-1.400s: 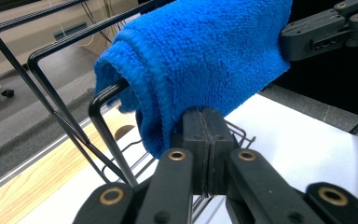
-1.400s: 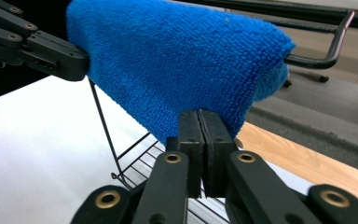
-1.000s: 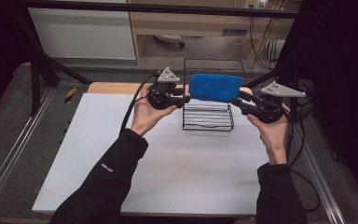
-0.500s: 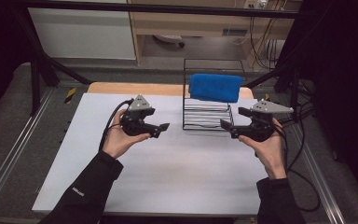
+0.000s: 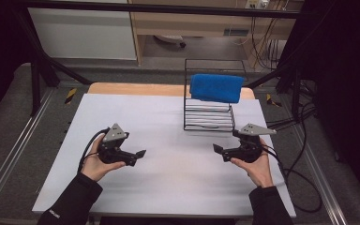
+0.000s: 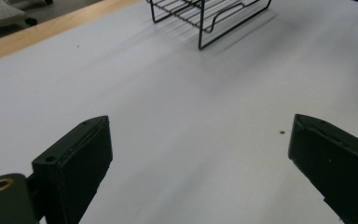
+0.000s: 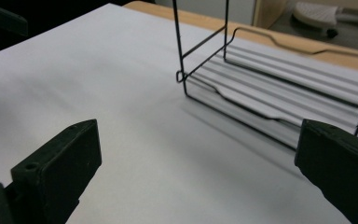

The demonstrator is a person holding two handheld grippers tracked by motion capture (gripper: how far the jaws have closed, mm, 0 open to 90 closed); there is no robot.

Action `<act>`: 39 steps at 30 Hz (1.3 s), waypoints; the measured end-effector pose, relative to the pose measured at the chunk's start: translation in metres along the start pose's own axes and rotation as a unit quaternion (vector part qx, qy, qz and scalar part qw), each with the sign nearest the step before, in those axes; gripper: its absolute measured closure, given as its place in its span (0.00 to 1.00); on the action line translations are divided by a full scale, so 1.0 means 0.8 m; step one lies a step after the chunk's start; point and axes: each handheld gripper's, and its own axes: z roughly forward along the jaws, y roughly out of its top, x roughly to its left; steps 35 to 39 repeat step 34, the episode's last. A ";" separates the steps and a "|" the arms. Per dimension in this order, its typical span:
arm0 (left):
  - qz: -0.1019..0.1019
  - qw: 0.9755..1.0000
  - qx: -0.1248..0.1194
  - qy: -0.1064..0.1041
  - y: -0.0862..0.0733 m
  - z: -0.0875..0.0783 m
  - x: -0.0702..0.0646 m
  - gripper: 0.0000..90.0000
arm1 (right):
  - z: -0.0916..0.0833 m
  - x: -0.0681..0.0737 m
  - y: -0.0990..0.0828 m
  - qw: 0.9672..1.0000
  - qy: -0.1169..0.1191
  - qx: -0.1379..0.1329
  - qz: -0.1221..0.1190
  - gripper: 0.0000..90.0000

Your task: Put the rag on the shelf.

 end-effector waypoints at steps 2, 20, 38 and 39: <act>-0.004 1.000 0.002 0.003 -0.015 -0.005 0.004 0.07 | 0.003 0.001 -0.011 1.000 0.008 0.005 0.006 0.01; -0.032 0.999 0.004 0.008 -0.097 -0.029 0.023 0.07 | -0.019 -0.015 -0.092 0.999 0.029 0.041 0.015 0.01; -0.035 0.999 0.006 0.012 -0.110 -0.034 0.023 0.07 | -0.020 -0.018 -0.105 0.998 0.027 0.057 0.026 0.01; -0.035 0.999 0.006 0.012 -0.110 -0.034 0.023 0.07 | -0.020 -0.018 -0.105 0.998 0.027 0.057 0.026 0.01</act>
